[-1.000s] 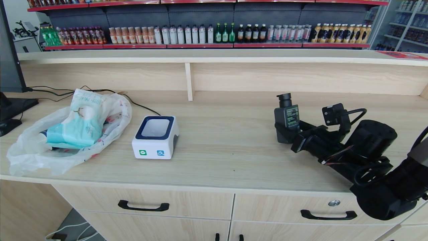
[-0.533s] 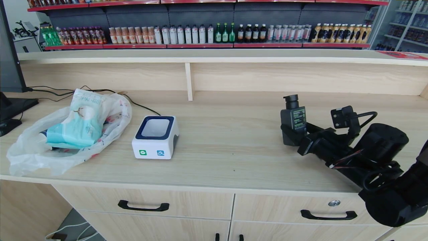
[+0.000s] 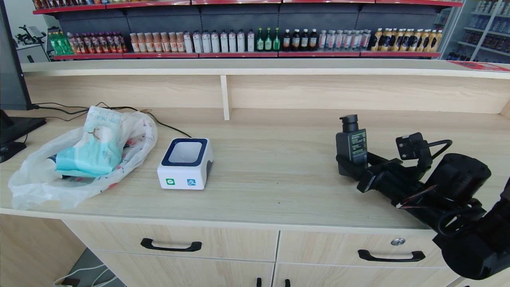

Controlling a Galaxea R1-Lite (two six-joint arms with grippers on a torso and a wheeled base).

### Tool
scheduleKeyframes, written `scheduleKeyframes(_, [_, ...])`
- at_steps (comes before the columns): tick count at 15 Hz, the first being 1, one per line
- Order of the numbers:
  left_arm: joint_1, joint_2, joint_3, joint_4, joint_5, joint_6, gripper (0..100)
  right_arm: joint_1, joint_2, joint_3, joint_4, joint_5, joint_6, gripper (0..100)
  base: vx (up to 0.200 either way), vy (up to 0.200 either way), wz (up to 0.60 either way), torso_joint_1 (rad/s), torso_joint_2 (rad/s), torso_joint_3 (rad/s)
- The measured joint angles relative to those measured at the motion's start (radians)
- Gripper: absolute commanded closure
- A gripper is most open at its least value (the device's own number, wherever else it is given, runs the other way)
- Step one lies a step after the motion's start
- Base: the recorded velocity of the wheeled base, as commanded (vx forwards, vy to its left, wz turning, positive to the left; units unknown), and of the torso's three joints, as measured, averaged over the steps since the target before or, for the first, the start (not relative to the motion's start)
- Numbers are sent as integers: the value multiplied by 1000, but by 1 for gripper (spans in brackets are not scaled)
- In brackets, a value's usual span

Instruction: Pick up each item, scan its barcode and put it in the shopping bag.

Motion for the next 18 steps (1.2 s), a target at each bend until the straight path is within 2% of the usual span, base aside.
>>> scheduleKeyframes(16, [0, 0, 0, 0, 0, -1, 0, -21, -23, 77, -10, 0, -20, 100, 0, 0, 0, 0, 0, 0])
scheduleKeyframes(17, [0, 0, 0, 0, 0, 0, 0, -20, -22, 82, -13, -1, -20, 0, 0, 0, 0, 0, 0, 0])
scheduleKeyframes(18, [0, 0, 0, 0, 0, 0, 0, -20, -21, 87, -13, -1, -20, 0, 0, 0, 0, 0, 0, 0])
